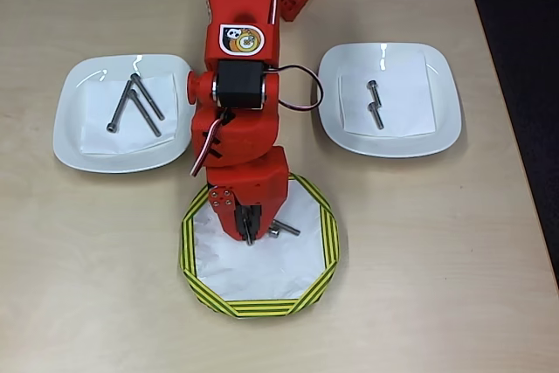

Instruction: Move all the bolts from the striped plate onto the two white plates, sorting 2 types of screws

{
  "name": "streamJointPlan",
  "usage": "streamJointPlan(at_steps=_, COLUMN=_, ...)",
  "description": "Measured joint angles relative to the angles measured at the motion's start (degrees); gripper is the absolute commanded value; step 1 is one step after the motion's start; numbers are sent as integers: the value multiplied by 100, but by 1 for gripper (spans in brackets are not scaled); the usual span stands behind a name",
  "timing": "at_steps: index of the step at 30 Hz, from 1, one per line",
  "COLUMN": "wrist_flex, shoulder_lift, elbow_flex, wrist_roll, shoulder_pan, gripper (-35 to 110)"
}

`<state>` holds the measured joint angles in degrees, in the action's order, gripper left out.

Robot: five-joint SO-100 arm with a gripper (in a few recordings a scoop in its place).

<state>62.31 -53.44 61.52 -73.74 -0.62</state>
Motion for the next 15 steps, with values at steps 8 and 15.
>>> streamJointPlan(at_steps=8, wrist_flex=809, shoulder_lift=-26, elbow_flex=-334, wrist_roll=466, shoulder_pan=18, gripper=0)
streamJointPlan(at_steps=15, wrist_flex=1318, shoulder_lift=-1274, elbow_flex=378, wrist_roll=299, shoulder_pan=343, gripper=0)
